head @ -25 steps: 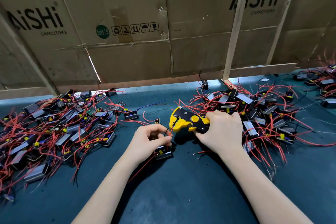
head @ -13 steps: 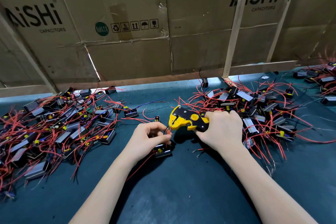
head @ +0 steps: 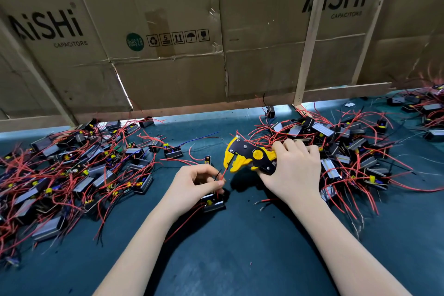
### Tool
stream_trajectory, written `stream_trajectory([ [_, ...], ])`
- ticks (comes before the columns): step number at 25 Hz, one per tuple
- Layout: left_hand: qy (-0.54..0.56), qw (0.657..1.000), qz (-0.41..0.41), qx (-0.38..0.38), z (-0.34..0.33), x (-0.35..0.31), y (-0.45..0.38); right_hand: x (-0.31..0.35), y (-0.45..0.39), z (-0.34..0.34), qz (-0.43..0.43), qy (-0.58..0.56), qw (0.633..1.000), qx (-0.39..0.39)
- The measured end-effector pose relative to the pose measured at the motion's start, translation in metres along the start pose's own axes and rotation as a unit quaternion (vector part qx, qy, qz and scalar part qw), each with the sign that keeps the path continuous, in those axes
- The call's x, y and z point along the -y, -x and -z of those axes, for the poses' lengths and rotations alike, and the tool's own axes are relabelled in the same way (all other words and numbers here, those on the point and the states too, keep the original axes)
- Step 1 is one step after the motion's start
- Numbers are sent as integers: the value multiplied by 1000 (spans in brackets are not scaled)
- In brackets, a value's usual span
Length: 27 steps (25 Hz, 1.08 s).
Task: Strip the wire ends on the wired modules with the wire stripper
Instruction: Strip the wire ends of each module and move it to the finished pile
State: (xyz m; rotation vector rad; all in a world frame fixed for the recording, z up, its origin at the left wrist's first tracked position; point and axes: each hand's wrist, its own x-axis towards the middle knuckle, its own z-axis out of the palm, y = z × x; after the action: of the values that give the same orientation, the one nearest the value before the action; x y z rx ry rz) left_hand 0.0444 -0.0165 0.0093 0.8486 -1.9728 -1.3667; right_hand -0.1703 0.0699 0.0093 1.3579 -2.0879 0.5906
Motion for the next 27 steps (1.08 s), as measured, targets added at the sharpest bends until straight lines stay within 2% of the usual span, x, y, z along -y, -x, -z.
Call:
stream_trajectory([
  [6,-110,993,0,-34,26,1,-1,0,1,-2,8,3,1000,28],
  [9,-38,994,-15,-101,35,-16,0,1,1,0,15,11,999,49],
  [11,-4,988,-66,-143,32,-41,-7,5,3,2,30,14,998,58],
  [16,-49,966,-230,-106,-48,-119,-45,16,6,4,59,-12,996,73],
  [18,-34,968,-236,-74,-89,-135,-52,16,8,5,75,-35,996,38],
  [20,-46,976,-214,6,-110,-132,-51,16,8,6,69,-62,996,12],
  [22,-73,975,-204,42,-105,-116,-46,14,7,6,51,-43,997,33],
  [24,-102,969,-224,-24,-81,-100,-40,11,6,5,52,-27,996,66],
  [27,-109,947,-220,-206,-23,-79,-33,10,5,5,40,-51,993,100],
])
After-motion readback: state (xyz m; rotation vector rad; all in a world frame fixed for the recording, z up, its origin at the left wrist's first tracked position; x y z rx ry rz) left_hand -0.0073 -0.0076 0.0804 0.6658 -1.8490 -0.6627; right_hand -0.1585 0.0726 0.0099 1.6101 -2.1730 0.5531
